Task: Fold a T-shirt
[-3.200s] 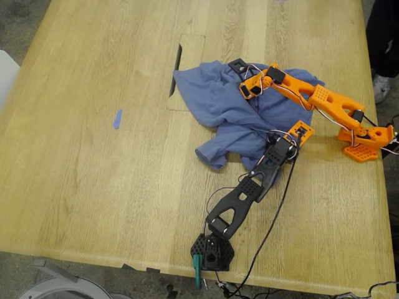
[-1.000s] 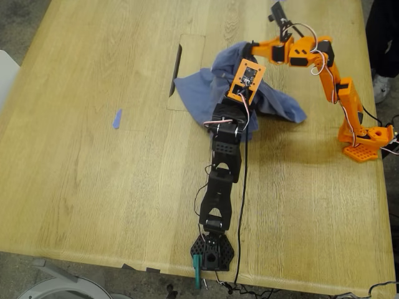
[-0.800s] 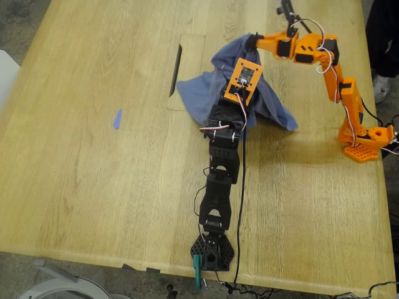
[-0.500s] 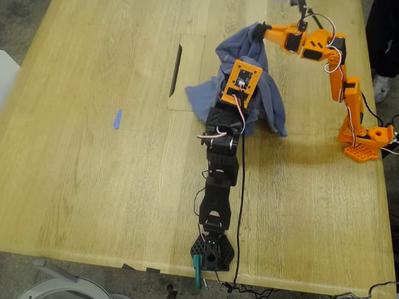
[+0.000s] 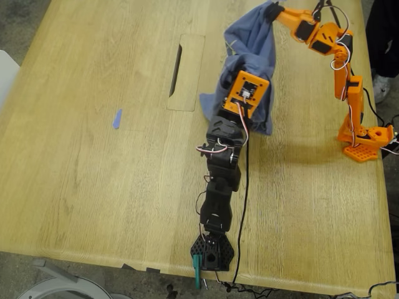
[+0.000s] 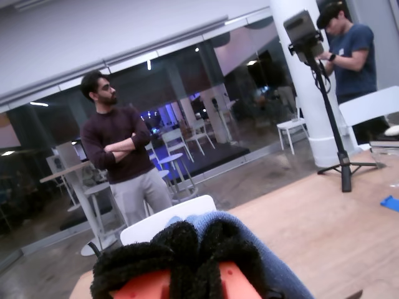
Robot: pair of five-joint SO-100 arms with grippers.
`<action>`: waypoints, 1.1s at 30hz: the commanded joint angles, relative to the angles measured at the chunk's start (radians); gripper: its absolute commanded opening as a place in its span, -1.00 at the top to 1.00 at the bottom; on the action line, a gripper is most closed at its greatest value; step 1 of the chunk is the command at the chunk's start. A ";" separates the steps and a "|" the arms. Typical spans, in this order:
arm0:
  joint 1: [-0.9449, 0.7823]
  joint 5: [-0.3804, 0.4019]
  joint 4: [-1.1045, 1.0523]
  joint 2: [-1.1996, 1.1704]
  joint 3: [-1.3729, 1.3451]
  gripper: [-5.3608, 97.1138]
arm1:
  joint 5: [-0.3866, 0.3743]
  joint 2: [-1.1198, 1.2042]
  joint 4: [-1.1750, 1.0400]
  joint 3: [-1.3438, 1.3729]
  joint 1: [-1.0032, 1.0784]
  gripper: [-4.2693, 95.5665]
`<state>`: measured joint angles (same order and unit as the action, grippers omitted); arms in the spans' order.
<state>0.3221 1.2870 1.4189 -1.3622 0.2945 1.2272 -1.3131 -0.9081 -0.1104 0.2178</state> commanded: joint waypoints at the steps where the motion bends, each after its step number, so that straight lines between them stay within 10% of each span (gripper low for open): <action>1: 0.060 -0.012 -0.075 -0.121 0.044 0.89 | 0.009 -0.087 0.034 -0.020 -0.006 0.91; 33: 0.198 -0.034 -0.175 -0.261 0.044 0.90 | 0.046 -0.314 0.017 -0.021 0.046 0.91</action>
<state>0.4832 1.2609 1.2993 -1.5125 0.2945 1.2609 -1.5693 -0.9265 -0.1120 0.2669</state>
